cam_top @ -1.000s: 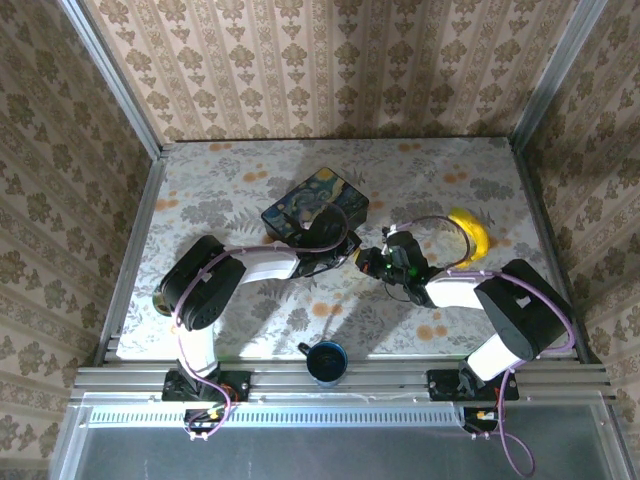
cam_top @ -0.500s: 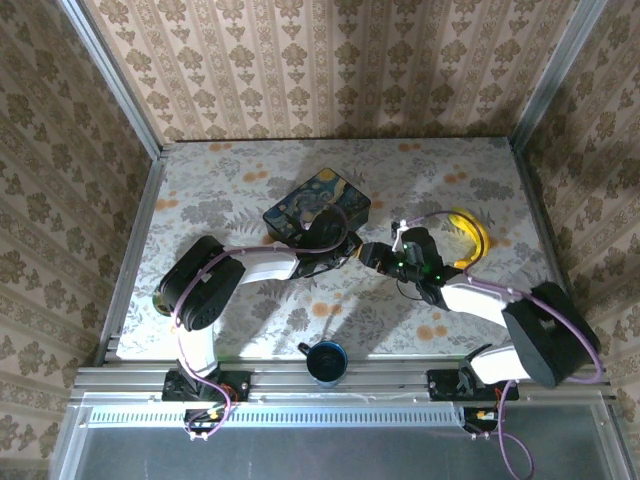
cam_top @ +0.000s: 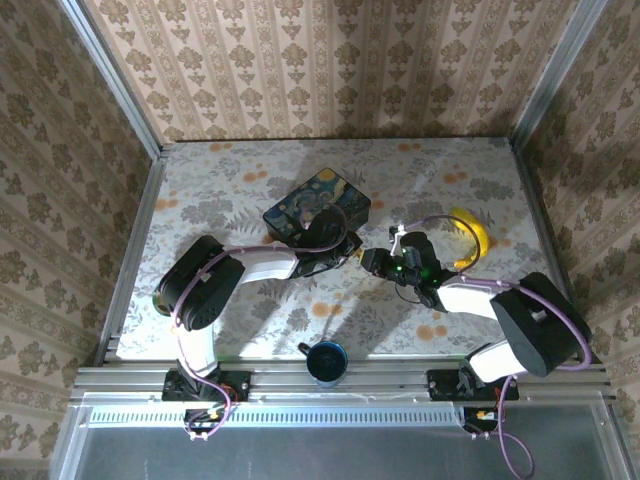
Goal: Unlock a padlock with a key
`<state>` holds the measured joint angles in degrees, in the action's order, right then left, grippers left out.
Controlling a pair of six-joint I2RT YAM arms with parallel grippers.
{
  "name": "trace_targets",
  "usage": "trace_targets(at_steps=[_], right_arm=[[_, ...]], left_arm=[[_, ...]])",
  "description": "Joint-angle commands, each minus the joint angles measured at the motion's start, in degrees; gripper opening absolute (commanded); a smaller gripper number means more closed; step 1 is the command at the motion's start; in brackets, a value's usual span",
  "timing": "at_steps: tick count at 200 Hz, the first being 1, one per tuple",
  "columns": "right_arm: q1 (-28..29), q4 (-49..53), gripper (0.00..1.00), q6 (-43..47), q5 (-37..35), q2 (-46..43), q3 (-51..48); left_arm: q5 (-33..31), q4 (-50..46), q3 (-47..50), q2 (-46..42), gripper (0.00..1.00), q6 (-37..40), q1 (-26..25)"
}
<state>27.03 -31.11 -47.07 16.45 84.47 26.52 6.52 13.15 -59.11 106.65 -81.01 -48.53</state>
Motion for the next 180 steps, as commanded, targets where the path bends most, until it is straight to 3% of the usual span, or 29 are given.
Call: trace_targets(at_steps=[1,57,80,102,106,119,128,138,160,180], right_arm=[[0.0,-4.7,0.23,-1.4,2.1,2.7,2.0],[-0.2,-9.2,0.14,-2.6,2.3,6.2,2.7],[-0.4,-9.4,0.00,-2.3,2.7,7.4,3.8],[-0.6,-10.0,0.00,-3.3,3.4,8.4,4.8],[-0.6,-10.4,0.00,-3.6,3.5,8.5,4.8],[-0.6,-11.4,0.00,-4.9,3.6,9.0,4.6],[-0.6,-12.0,0.00,-5.6,3.7,9.4,4.4],[-0.6,-13.2,0.00,-6.6,3.9,10.1,4.2],[-0.6,-16.5,0.00,-8.6,4.7,11.9,3.9],[-0.6,-18.1,0.00,-9.4,4.7,13.3,4.0]], left_arm=[[4.4,-1.5,0.4,0.0,0.00,-1.0,0.1],[5.1,-1.6,0.7,-0.2,0.00,-0.6,0.0],[5.3,-1.5,0.8,-0.6,0.00,0.0,-0.2],[5.4,0.5,1.9,-1.1,0.01,1.7,-0.2],[5.1,0.9,2.3,-1.3,0.09,2.1,-0.2],[4.1,2.9,3.8,-2.3,0.53,4.0,0.1],[3.7,3.7,4.5,-3.1,0.70,5.7,0.3],[2.6,3.9,5.1,-4.1,0.79,7.6,0.6],[-1.3,6.5,8.0,-6.4,0.84,10.5,0.9],[-4.9,9.8,10.5,-7.8,0.97,12.6,1.1]])
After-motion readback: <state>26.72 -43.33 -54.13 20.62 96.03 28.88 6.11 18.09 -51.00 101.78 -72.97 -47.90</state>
